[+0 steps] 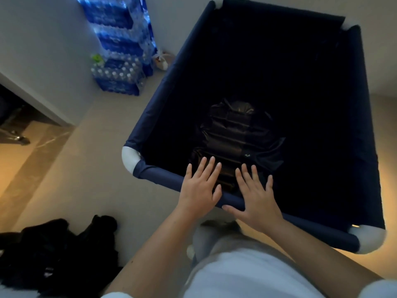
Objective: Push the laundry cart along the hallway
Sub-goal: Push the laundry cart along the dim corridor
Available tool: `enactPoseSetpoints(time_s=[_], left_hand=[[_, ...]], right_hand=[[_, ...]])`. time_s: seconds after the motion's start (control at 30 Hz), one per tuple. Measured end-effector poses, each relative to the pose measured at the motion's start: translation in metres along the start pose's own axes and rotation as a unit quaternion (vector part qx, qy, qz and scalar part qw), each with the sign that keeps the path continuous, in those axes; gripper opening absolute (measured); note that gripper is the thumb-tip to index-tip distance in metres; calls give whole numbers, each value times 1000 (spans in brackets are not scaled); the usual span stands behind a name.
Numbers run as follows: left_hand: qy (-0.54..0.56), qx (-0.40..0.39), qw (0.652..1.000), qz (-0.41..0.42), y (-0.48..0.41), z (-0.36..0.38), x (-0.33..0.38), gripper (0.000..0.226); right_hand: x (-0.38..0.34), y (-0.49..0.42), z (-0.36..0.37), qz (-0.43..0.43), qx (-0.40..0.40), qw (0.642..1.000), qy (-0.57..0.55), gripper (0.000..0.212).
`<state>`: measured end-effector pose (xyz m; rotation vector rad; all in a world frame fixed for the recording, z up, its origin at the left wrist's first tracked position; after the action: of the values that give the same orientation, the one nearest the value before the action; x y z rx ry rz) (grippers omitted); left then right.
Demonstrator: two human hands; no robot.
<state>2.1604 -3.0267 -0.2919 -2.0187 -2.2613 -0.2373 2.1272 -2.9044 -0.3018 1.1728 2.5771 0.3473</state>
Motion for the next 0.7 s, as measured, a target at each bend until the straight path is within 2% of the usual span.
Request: enactPoseSetpoints(time_s=[0.4,0.6,0.7], left_hand=[[-10,20,999,49,25,-27,-114,57],[-29,-35,994,95,24,-29,-175,57],[-46,-37,993,105,24,-38,-210,56]], right_hand=[[-123,-36,18,33,4,999,-25,94],[-180,-62,19,77,11,997,-23,95],[-212,-78,21,89,9,995,-53,95]])
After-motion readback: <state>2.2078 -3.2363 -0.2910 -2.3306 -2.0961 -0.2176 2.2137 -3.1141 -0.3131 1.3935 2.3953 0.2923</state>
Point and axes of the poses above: each hand's wrist, its own y-axis away from the middle knuckle, its own z-axis out of the palm, x = y × z, the point moved 9 cm from there along -y, towards the middle knuckle, and after that the axes turned 4 degrees about -y, right-handed, at the moved point
